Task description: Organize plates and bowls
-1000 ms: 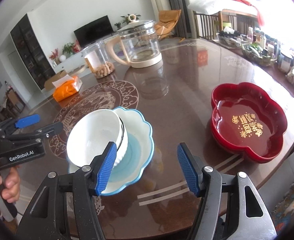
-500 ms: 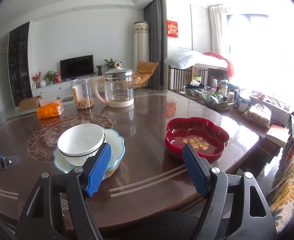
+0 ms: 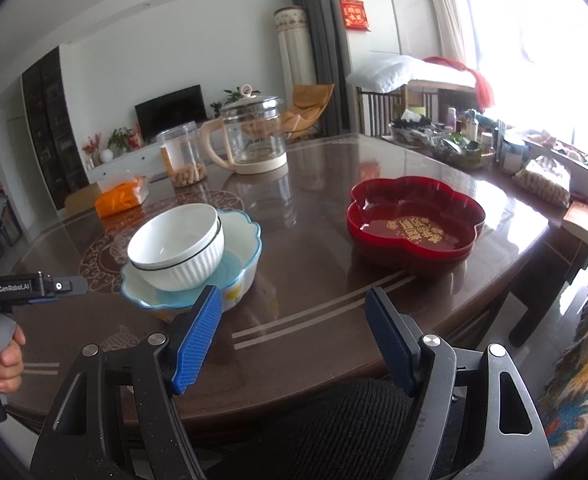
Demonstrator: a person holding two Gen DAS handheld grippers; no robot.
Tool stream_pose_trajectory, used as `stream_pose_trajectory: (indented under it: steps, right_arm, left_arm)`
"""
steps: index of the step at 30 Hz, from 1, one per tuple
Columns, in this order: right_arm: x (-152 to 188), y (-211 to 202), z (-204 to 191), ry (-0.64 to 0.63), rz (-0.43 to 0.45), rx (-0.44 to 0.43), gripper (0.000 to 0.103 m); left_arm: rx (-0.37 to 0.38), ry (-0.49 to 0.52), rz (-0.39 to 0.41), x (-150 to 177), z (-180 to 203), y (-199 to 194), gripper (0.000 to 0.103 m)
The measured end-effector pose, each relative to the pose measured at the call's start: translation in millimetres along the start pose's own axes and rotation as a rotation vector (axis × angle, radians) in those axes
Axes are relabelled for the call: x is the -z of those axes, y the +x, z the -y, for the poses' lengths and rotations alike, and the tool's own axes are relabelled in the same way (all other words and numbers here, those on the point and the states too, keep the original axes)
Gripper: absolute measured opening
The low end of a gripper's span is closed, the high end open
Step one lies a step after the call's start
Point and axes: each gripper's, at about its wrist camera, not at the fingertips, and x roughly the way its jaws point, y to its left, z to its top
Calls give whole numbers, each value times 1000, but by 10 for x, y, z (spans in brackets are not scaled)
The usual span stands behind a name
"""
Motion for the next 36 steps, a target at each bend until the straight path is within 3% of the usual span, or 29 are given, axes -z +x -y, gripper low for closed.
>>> stream_pose_trajectory:
  steps: [2, 4, 8, 15, 19, 24, 27, 30, 32, 36]
  right_arm:
    - [-26, 25, -4, 1, -11, -10, 77]
    - [-71, 57, 15, 15, -12, -20, 77]
    - [-113, 140, 50, 44, -31, -41, 77]
    - [-102, 178, 85, 69, -48, -46, 77]
    - [-104, 169, 116, 87, -48, -45, 77]
    - [-171, 289, 95, 81, -101, -81, 77]
    - [-397, 482, 138, 76, -129, -113, 77]
    - [-624, 1026, 147, 15, -336, -144, 76]
    - [-675, 1283, 178, 10, -412, -186, 76]
    - [-686, 1579, 178, 17, -509, -260, 50]
  left_arm:
    - [-9, 11, 0, -99, 3, 104, 91]
    - [-12, -40, -23, -213, -82, 224, 84]
    - [-84, -103, -18, -380, -208, 341, 83]
    - [-121, 72, -68, -465, 53, 603, 82]
    - [-82, 42, -93, -464, 44, 687, 82]
    - [-57, 84, -121, -440, 158, 747, 82]
    - [-24, 22, -151, -478, 55, 761, 82]
    - [6, -23, -190, -512, -10, 797, 82]
    - [5, -16, -206, -519, -5, 805, 82]
    - [6, 6, -225, -525, 34, 816, 81]
